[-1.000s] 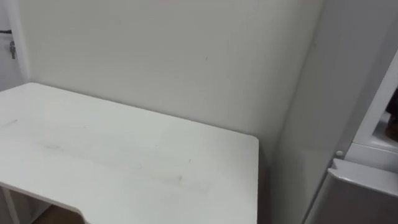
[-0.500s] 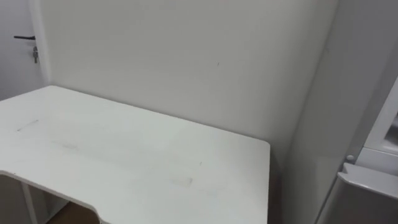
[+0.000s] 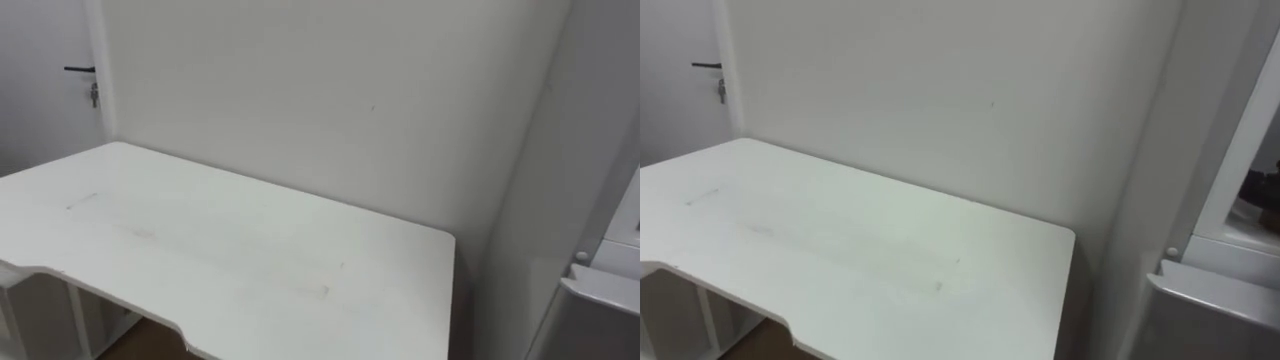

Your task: Put the bottle in the upper fridge

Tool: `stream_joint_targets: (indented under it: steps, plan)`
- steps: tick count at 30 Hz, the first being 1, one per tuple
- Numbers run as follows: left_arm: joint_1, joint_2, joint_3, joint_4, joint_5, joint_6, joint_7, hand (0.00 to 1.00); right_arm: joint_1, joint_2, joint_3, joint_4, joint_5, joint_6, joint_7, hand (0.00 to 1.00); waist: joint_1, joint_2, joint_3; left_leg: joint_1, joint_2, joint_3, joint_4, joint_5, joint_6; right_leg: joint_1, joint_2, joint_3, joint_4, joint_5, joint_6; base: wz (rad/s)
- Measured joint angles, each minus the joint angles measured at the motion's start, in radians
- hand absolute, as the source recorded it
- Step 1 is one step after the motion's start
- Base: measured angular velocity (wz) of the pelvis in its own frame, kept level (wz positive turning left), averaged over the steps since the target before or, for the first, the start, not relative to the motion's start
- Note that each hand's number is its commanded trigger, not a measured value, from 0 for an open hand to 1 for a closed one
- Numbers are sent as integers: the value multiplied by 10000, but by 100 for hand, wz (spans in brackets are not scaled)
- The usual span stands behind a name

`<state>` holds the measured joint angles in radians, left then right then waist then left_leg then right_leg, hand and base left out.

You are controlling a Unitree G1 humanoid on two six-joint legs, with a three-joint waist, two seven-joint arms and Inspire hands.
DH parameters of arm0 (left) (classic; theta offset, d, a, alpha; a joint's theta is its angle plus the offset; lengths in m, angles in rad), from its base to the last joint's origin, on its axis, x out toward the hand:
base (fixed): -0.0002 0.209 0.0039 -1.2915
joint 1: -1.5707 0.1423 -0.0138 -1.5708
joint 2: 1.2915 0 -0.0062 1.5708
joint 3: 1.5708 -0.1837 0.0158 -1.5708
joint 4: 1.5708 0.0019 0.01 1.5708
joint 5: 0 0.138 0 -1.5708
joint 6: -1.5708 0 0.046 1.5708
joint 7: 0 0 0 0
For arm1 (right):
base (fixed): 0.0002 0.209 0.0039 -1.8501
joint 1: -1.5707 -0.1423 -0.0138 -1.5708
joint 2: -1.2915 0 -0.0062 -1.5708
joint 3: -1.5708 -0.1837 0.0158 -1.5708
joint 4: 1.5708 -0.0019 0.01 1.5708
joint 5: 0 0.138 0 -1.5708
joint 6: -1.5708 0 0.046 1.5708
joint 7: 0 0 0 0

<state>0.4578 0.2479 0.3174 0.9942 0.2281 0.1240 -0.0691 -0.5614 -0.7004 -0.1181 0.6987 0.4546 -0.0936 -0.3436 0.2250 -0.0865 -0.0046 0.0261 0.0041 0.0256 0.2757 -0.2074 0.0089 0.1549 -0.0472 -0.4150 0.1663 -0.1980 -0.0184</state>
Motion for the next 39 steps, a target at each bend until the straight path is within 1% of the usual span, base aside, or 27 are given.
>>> stream_joint_targets:
  steps: [3, 8, 13, 16, 25, 29, 31, 32, 33, 39]
  plan:
    - [-1, 100, -1, -24, 1, 0, 0, 0, 0, -12, 8, 37, 9, -3, 189, 0, -15, -7, 4, 21, 0, 37, 6, -1, 0, 29, 1, 0, -14, -2, 4, 0]
    - [-4, 146, -39, -56, 1, -6, 12, 0, 0, -41, 163, 74, 12, -40, 263, 0, -27, -6, 4, 36, 2, 50, 3, -1, -1, 32, 3, 11, -12, 0, 3, 0]
    - [8, 154, -72, -177, -1, -31, 17, 0, 2, -100, 191, 71, 126, -84, 474, 0, -64, -6, 4, 67, 2, 48, -11, -1, -1, 67, 3, 15, -12, 1, 1, 0]
    - [12, 158, -78, -188, -3, -46, 17, 0, 31, -101, 296, 157, 127, -180, 625, 0, -112, -5, 5, 134, 1, 48, -31, -2, -1, 141, 5, 14, -35, 0, 2, 0]
    - [-16, 169, -265, -312, -9, -19, 16, 0, 10, -134, 313, 125, 125, -165, 1221, 0, -258, -30, 19, 182, 13, 123, -48, -21, -2, 185, 63, 187, -138, 18, 20, -1]
    - [-30, 131, -264, -583, -15, -5, 16, 0, 176, -112, 154, -431, 106, 10, 1343, 0, -438, -28, 8, 130, -3, 89, -68, -25, 2, 144, 54, 165, -155, 10, 30, 2]
    - [-30, 114, -266, -709, -12, -9, 17, 0, 217, -111, 161, -616, 124, 16, 1411, 0, -522, -30, 2, 138, -2, 111, -95, -24, 3, 125, 53, 181, -143, 11, 30, -5]
    - [-38, 84, -267, -733, -12, -21, 17, 0, 239, -111, 166, -760, 134, 33, 1499, 0, -540, -16, -19, 164, 0, 162, -140, -23, 3, 97, 54, 254, -133, 13, 29, -12]
    - [-37, 60, -272, -737, -8, -20, 17, 0, 292, -112, 166, -864, 134, 73, 1585, 0, -571, -9, -60, 194, 3, 188, -204, -20, 4, 108, 58, 281, -121, 22, 37, -11]
    - [-49, 38, -283, -926, -4, -20, 17, 0, 415, -111, 167, -923, 340, 74, 1897, 0, -654, -5, -61, 485, 38, 237, -404, -24, 6, 297, 49, 326, -122, 28, 50, -1]
